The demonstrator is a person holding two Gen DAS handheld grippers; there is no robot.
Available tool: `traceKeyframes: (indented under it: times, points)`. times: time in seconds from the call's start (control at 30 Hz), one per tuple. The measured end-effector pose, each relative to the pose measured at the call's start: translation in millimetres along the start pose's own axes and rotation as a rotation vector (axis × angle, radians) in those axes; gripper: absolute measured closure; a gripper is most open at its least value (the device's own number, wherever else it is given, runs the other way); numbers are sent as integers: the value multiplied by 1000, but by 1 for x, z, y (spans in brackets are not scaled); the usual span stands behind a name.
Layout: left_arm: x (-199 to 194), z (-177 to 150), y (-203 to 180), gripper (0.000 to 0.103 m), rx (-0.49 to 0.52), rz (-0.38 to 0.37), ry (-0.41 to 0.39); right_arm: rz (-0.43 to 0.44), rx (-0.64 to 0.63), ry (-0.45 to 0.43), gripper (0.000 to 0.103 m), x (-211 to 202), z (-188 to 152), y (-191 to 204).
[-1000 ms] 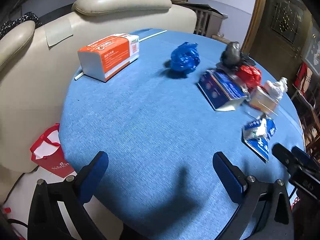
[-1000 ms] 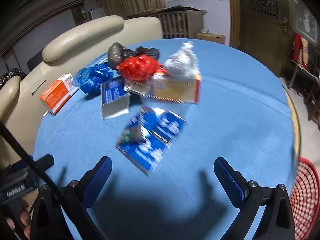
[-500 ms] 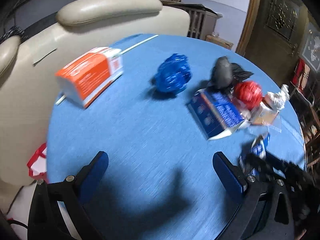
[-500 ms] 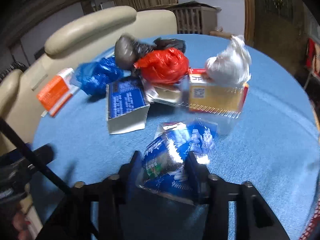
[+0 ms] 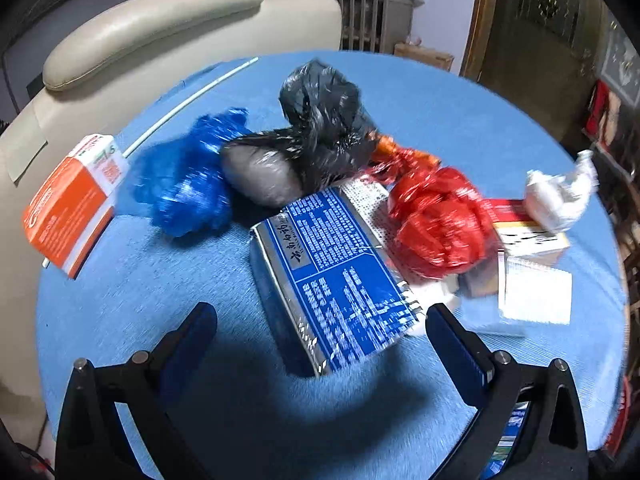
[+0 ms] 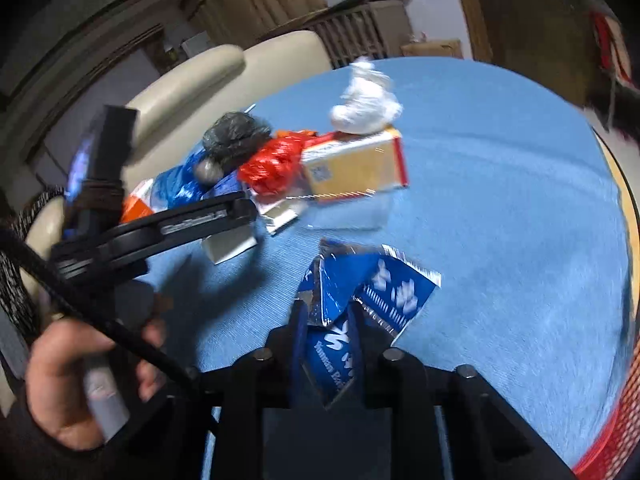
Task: Collect trash
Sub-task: 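Carry both items to the red wastebasket and open the right tool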
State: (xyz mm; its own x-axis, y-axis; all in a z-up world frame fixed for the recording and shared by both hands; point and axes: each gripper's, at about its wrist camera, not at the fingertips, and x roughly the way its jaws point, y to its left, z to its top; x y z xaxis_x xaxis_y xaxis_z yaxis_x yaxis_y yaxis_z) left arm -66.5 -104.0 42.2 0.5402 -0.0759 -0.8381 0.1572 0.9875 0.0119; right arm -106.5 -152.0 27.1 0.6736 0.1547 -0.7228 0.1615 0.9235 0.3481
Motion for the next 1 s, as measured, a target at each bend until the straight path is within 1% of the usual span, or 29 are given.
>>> traceKeyframes:
  times: [0.03, 0.07, 0.1, 0.13, 0.2, 0.27, 0.37, 0.47, 0.5, 0.57, 0.63, 0.67, 0.7, 0.73, 0.8, 0.9, 1.0]
  points:
    - [4, 2, -1, 0, 2, 8, 8, -6, 13, -7, 20, -2, -1, -5]
    - [8, 3, -2, 2, 8, 2, 16, -13, 27, -31, 15, -6, -2, -9]
    - [10, 3, -1, 10, 12, -14, 21, -12, 34, -59, 15, -11, -3, -12]
    - [14, 2, -2, 30, 22, -38, 41, -7, 35, -66, 15, -15, -4, -17]
    - [13, 1, -4, 31, 35, -34, 33, -14, 35, -68, 15, -18, -3, -21]
    - [7, -4, -2, 33, 47, -61, 32, -17, 16, -71, 15, -19, -1, -23]
    - [-2, -10, 8, 35, 57, -79, 23, -30, -78, -69, 15, -5, 7, -16]
    - [-15, -19, 21, 35, 69, -92, 5, -10, -193, -30, 15, 8, 14, -7]
    - [-21, -24, 26, 35, 67, -92, 0, -13, -250, -16, 15, 16, 16, -1]
    - [-30, -33, 35, 35, 59, -101, -6, -48, -307, 25, 15, 31, 15, 4]
    - [-34, -39, 38, 35, 57, -100, -11, -8, -280, 35, 26, 34, 17, 2]
    - [-37, -43, 40, 36, 57, -105, -12, 26, -255, 39, 47, 32, 18, 1]
    - [-37, -44, 42, 35, 57, -107, -12, 56, -232, 49, 67, 30, 20, 1]
    - [-37, -44, 44, 36, 57, -108, -12, 68, -217, 58, 78, 28, 21, 3]
    - [-36, -46, 41, 36, 57, -116, -13, 82, -213, 68, 84, 22, 19, 9]
    - [-37, -50, 41, 35, 55, -128, -30, 106, -180, 71, 84, 16, 10, 10]
    - [-48, -54, 46, 36, 57, -135, -51, 122, -128, 44, 85, 4, 2, 4]
